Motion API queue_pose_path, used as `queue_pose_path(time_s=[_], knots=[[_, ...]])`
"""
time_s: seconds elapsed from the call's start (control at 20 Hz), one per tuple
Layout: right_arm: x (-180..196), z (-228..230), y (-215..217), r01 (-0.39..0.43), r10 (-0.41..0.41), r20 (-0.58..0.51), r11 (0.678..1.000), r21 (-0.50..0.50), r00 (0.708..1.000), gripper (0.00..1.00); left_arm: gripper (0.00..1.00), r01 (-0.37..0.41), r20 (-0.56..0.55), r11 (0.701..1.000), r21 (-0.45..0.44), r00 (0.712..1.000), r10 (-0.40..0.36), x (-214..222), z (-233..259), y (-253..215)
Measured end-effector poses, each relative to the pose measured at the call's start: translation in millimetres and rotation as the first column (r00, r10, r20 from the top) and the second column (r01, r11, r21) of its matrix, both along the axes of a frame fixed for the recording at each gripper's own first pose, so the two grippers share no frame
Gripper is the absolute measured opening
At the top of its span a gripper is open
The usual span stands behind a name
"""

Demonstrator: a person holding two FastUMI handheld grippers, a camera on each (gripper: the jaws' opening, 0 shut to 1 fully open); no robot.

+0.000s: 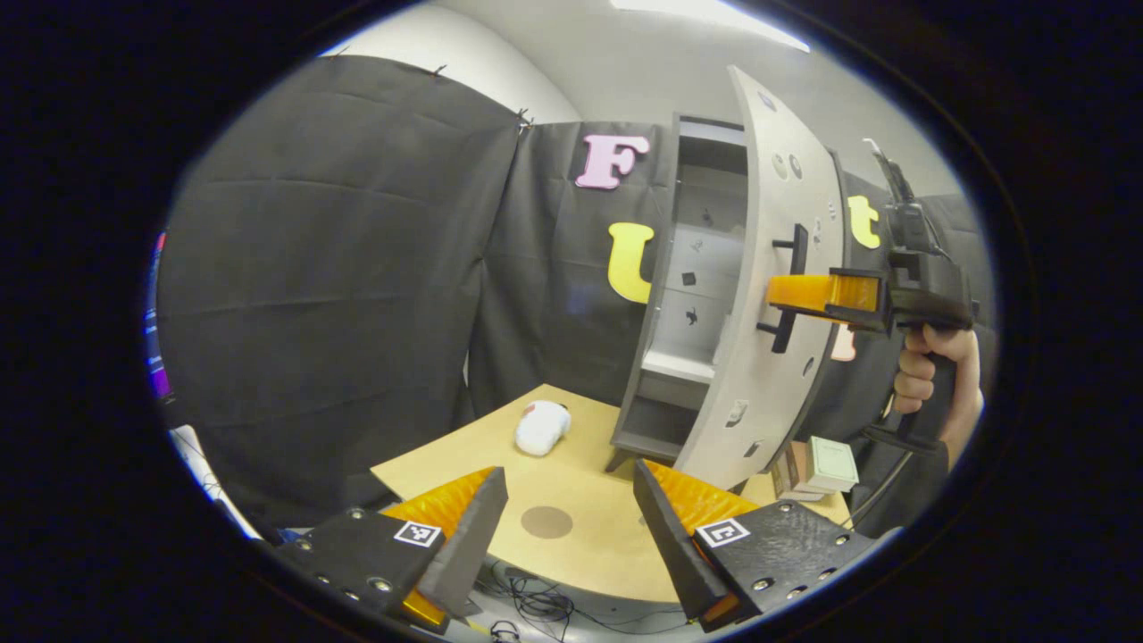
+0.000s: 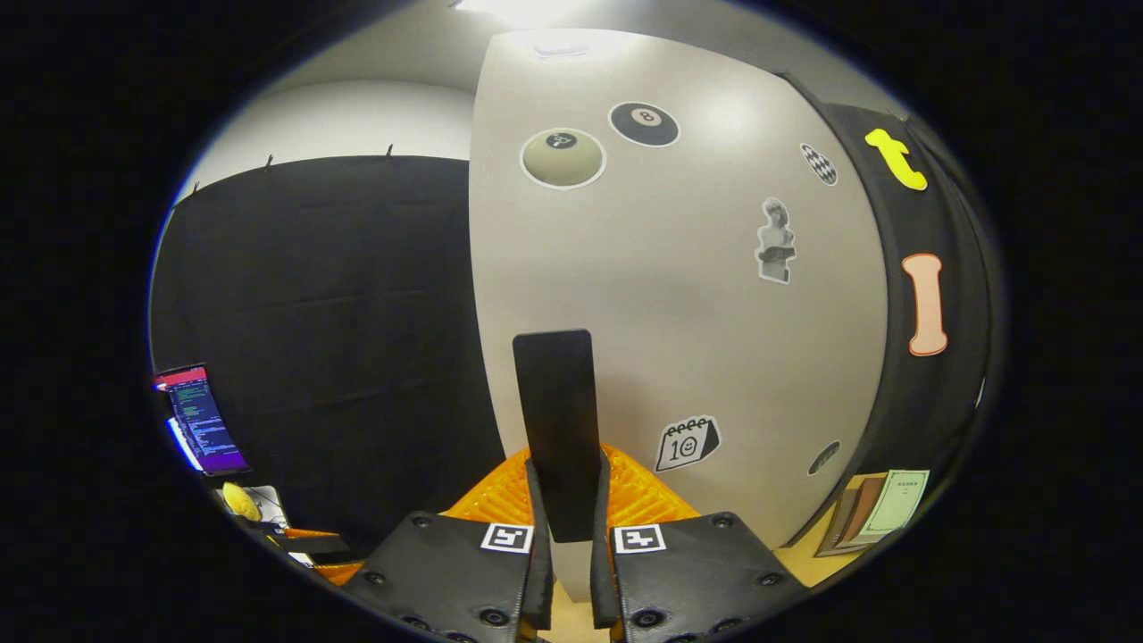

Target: Open the cabinet door with the right hand, grasp the bottle in the cabinet with the left hand and place it on the coaster, then close the cabinet door with the right hand.

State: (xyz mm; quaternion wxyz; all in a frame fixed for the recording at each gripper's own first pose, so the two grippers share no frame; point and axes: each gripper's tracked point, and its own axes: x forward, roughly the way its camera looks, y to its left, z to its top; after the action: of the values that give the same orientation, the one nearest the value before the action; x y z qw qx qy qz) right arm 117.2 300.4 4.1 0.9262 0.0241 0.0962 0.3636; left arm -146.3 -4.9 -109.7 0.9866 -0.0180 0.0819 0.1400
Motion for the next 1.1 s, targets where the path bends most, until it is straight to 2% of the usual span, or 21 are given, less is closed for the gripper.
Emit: queue_pose_path(time_s=[0.2,0.45,0.65,0.95,1.1], knots=[[-1,0,-7,-0.015,0.015,-0.031,1.0,0.004,0.999,0.19,0.87,0.034,0.006,0.999,-0.006,0.999,-0.034,0,2,-25],[-4,0,-26,0.009,-0.008,-0.041,1.0,0.019,0.999,0.19,0.87,0.077,0.004,0.997,0.01,0.997,-0.077,1,4,-33],[-5,-1,-37,0.023,-0.023,-0.051,1.0,0.002,0.998,0.17,0.87,0.124,-0.002,0.992,0.029,0.992,-0.124,13,6,-61],[-5,0,-57,0.101,-0.101,-0.038,0.995,0.005,0.994,0.18,0.87,0.18,-0.017,0.983,0.033,0.984,-0.179,32,7,-68],[-2,1,-66,0.174,-0.173,-0.047,0.985,0.015,0.984,0.18,0.87,0.223,-0.042,0.975,0.019,0.974,-0.222,50,-1,-72]])
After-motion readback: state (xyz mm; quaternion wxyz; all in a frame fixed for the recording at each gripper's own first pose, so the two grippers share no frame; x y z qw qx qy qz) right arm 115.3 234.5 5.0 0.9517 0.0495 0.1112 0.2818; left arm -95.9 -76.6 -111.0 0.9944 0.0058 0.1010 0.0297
